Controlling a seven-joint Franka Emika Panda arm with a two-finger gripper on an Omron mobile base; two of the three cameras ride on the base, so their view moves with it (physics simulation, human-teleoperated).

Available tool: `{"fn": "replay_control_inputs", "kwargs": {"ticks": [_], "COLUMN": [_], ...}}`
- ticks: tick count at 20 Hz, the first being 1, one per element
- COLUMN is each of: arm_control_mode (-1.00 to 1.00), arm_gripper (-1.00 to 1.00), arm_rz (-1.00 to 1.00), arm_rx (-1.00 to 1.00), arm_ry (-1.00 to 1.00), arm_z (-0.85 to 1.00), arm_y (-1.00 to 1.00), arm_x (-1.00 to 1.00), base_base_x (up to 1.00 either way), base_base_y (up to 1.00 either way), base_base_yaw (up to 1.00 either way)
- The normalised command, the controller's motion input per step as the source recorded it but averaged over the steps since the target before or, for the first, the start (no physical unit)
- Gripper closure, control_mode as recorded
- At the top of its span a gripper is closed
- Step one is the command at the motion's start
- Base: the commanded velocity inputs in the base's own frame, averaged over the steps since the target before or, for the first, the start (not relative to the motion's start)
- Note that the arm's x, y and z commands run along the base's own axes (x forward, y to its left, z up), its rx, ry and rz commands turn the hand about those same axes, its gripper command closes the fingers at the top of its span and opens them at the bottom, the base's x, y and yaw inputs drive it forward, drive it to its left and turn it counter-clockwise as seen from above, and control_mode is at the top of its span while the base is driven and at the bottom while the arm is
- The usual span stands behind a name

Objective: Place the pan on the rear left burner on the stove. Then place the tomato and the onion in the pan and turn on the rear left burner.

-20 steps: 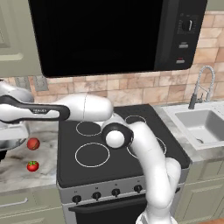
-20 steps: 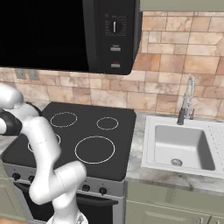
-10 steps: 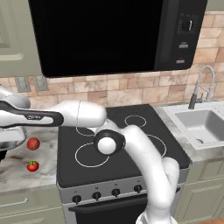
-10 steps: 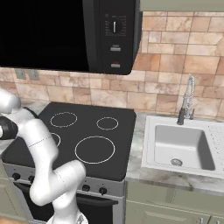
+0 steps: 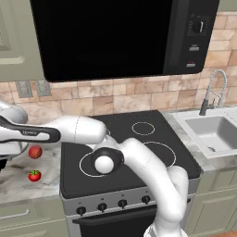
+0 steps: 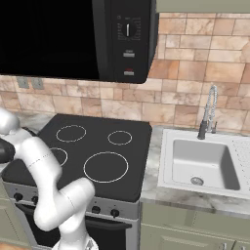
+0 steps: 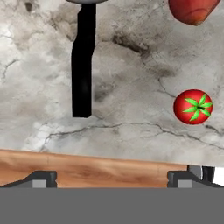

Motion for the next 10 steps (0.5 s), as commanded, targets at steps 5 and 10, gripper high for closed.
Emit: {"fn": "replay_control_inputs", "kwargs": {"ticks": [5,10], "arm_control_mode": [-1.0,-1.0], "arm_gripper": [-1.0,-1.0], "arm_rz": [0.0,0.0], "arm_rx": [0.0,-0.02], "arm_ry": [0.0,0.0], "arm_z": [-0.17,-0.15], "arm_y": [0.19,0.12], "arm_x": [0.12,0.08], "base_base_x": [0.0,0.0], "base_base_y": [0.0,0.0], "base_base_yaw": [0.0,0.0]}}
